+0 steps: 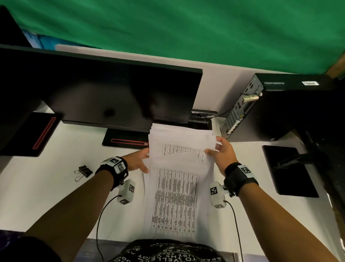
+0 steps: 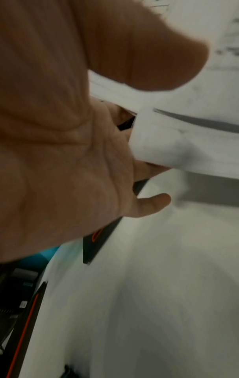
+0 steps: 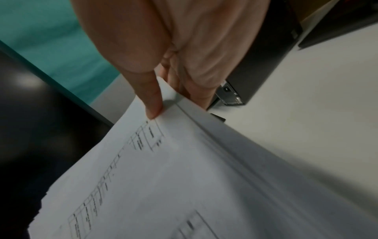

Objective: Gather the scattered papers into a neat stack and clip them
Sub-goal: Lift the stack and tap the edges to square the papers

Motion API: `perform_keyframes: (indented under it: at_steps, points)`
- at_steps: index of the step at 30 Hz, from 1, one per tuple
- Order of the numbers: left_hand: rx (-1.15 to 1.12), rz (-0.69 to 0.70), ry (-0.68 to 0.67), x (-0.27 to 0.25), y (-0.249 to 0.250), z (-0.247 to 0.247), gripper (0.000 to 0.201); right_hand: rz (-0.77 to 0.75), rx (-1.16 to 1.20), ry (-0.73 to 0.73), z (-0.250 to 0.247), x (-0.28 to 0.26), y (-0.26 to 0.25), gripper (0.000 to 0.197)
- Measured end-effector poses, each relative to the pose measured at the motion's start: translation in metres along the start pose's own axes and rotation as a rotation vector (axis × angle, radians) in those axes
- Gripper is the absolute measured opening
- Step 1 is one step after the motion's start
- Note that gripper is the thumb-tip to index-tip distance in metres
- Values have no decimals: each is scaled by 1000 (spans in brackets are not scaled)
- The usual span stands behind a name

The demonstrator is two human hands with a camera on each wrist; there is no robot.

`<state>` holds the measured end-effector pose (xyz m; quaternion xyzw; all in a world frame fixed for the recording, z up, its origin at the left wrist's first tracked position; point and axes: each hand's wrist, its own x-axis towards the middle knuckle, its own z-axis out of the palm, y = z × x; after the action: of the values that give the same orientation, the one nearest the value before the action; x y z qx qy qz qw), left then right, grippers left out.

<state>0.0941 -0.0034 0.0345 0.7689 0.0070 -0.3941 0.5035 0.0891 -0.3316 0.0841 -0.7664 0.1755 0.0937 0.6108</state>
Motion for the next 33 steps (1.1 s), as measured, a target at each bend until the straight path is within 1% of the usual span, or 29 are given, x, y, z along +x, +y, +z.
perform_keyframes:
  at_steps: [1,3,5,6,8,9,10,11,12,13,14,15,16,17,18,19,20,21,22,23,24,25,26,27,29,31,32,33]
  points:
    - [2,-14,24,1,-4,4,89,8,-16,14,4,1,8,34]
    - [-75,-58,123,3,-18,12,74,45,-82,6,9,-3,23,16]
    - [-265,-122,231,4,-33,23,65,117,-131,-13,12,-8,40,31]
    - [-386,-142,271,5,-41,29,64,182,-104,-47,13,-13,48,33]
    - [-567,-165,280,0,-52,43,63,338,-9,-136,13,-19,67,53]
    - [-605,-171,267,-4,-56,48,59,382,31,-187,12,-22,77,55]
    - [-633,-174,256,-4,-62,53,52,382,67,-236,12,-26,83,50]
    - [-638,-171,263,-5,-66,58,41,379,86,-264,10,-27,91,53]
    - [-625,-156,293,-4,-69,61,28,381,115,-270,9,-28,97,59]
    - [-613,-146,331,-4,-68,63,19,396,145,-251,8,-29,102,60]
    - [-594,-147,398,2,-72,65,34,400,172,-216,8,-29,107,52]
    - [-550,-153,451,5,-72,67,57,385,185,-204,9,-31,109,40]
    - [-507,-142,483,10,-74,70,70,369,181,-211,11,-33,114,29]
    - [-475,-130,509,9,-67,73,70,371,179,-227,13,-35,116,27]
    - [-455,-138,526,8,-59,78,67,368,170,-261,16,-37,117,31]
    - [-459,-162,530,7,-49,81,64,373,156,-293,19,-40,116,34]
    - [-495,-166,503,6,-43,85,59,379,148,-316,20,-41,116,39]
    - [-550,-155,465,5,-40,86,48,385,148,-331,21,-42,114,46]
    - [-548,-120,424,6,-41,86,34,380,145,-345,21,-43,113,54]
    - [-513,-90,414,7,-43,84,28,362,128,-356,20,-44,112,59]
    - [-472,-51,424,8,-48,81,27,338,109,-356,19,-45,112,60]
    - [-440,-41,426,6,-49,79,24,314,91,-341,17,-45,112,58]
    - [-359,-31,443,5,-51,75,20,289,84,-316,15,-45,113,56]
    - [-306,-13,490,2,-49,72,23,267,92,-291,13,-46,113,56]
    - [-271,26,528,-5,-36,73,37,226,165,-246,8,-47,115,61]
    - [-279,-16,509,-10,-19,80,55,208,201,-207,7,-48,113,64]
    - [-253,-22,480,-12,-13,85,59,187,191,-212,9,-51,110,64]
    - [-205,9,446,-13,-7,90,57,160,168,-216,11,-53,107,63]
